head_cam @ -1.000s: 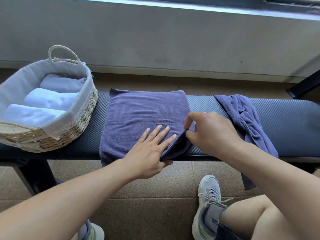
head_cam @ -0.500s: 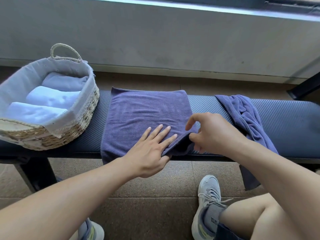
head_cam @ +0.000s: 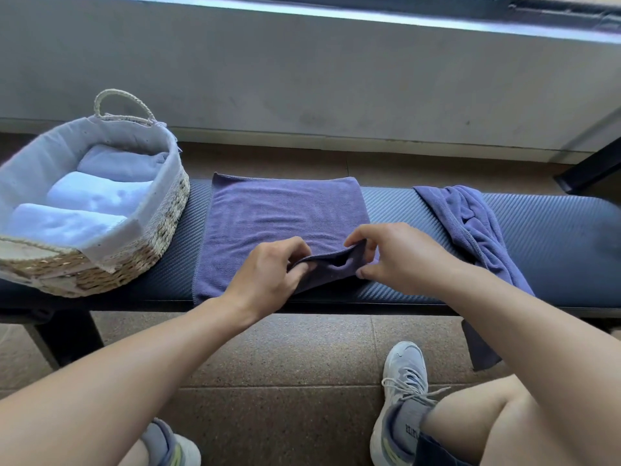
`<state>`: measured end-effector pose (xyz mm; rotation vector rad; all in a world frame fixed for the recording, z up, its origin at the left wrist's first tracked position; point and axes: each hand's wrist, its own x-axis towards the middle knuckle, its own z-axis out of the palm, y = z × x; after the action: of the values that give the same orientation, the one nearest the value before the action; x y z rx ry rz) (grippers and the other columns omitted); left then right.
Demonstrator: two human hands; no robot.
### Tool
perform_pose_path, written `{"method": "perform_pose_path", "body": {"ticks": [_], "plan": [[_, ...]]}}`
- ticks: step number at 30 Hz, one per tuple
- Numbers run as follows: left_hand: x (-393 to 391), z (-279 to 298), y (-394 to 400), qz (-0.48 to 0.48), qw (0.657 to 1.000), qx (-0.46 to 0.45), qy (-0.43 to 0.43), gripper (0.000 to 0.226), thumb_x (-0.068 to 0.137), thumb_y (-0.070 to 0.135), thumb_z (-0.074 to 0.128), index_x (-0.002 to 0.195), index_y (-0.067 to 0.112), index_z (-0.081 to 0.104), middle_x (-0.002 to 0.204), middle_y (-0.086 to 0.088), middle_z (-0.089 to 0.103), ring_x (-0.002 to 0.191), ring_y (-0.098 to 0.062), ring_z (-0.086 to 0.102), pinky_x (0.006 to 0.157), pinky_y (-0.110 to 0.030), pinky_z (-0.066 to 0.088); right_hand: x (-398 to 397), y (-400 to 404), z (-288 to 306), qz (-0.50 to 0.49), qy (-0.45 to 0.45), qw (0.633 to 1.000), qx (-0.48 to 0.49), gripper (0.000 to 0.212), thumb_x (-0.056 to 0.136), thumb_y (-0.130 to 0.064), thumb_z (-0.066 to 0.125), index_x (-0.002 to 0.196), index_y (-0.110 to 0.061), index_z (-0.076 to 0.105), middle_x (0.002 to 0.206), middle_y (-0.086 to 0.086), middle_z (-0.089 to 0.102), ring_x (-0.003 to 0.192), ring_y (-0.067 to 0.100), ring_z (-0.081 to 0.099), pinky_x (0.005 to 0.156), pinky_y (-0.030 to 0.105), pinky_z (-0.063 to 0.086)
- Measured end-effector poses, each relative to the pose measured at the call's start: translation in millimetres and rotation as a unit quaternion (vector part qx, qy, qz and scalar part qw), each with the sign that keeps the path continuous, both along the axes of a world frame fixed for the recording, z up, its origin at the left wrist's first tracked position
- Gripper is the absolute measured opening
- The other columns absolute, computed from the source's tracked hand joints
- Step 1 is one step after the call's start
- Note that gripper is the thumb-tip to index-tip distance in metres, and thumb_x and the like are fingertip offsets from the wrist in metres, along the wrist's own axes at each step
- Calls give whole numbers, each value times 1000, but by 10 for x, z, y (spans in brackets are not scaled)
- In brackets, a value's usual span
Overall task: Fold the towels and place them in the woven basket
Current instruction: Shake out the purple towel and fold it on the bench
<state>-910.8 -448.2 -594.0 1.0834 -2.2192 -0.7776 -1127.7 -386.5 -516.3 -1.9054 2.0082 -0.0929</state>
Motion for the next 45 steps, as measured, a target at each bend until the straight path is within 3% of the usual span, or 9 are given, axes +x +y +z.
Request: {"method": "perform_pose_path", "body": {"ticks": [3,8,15,18,22,29,37,41,45], "plan": [[0,8,-28,-9,1000,16,-9,7,92,29,71,89,22,71,79,11,72,75,-9,65,71,-26,47,-14,-47,-65,19,55,998,-9,47,82,-37,79,124,-42,59,106,-16,54,101,13,55,81,34,45],[3,-12,-64,3,996,65,-63,11,95,38,65,97,30,73,89,5,71,89,-16,62,85,-36,47,-29,-153,-129,19,31,998,-47,22,95,-28,59,113,-39,65,118,-11,55,105,18,59,82,35,47],[-6,66,32,-5,996,57,-73,43,70,66,76,97,33,67,91,12,68,91,-7,61,86,-29,51,-61,-207,-121,-10,-51,997,-57,16,94,-39,64,107,-38,73,92,-15,71,92,14,65,87,38,53],[-29,63,127,-15,995,23,-101,46,72,43,85,108,29,60,96,9,63,95,-12,58,84,-28,45,-91,-213,-50,-20,-93,992,-85,12,86,-31,77,94,-32,68,79,-17,66,77,4,62,79,35,54],[-38,90,175,-12,996,-14,-85,26,81,21,69,105,21,60,91,3,64,90,-21,58,83,-35,46,-183,-178,100,8,-107,989,-98,21,78,-18,83,76,-31,66,78,-8,70,74,5,63,72,33,53],[-25,63,232,-40,989,-60,-127,38,78,39,75,109,23,60,94,5,65,97,-19,58,77,-39,53,-252,-31,258,74,-143,984,-74,14,77,-21,86,78,-32,77,82,-9,71,78,8,65,77,38,54],[-37,15,254,-58,976,-106,-179,21,76,38,56,83,18,58,84,6,57,97,-20,52,69,-33,49,-318,126,387,108,21,994,19,22,77,-54,80,82,-36,68,87,-25,70,85,-12,57,83,28,50],[-28,54,259,-71,982,-83,-156,22,82,41,41,71,22,40,75,9,46,89,-17,47,73,-36,51,-271,162,405,110,-20,993,-24,16,76,-36,87,79,-33,71,80,-25,71,81,-14,59,73,14,45],[11,60,223,-77,983,-62,-155,34,86,41,37,70,14,50,76,5,53,88,-18,50,78,-41,51,-242,160,429,85,-64,994,-34,31,73,-27,90,91,-38,66,80,-23,73,83,-4,65,75,15,48]]}}
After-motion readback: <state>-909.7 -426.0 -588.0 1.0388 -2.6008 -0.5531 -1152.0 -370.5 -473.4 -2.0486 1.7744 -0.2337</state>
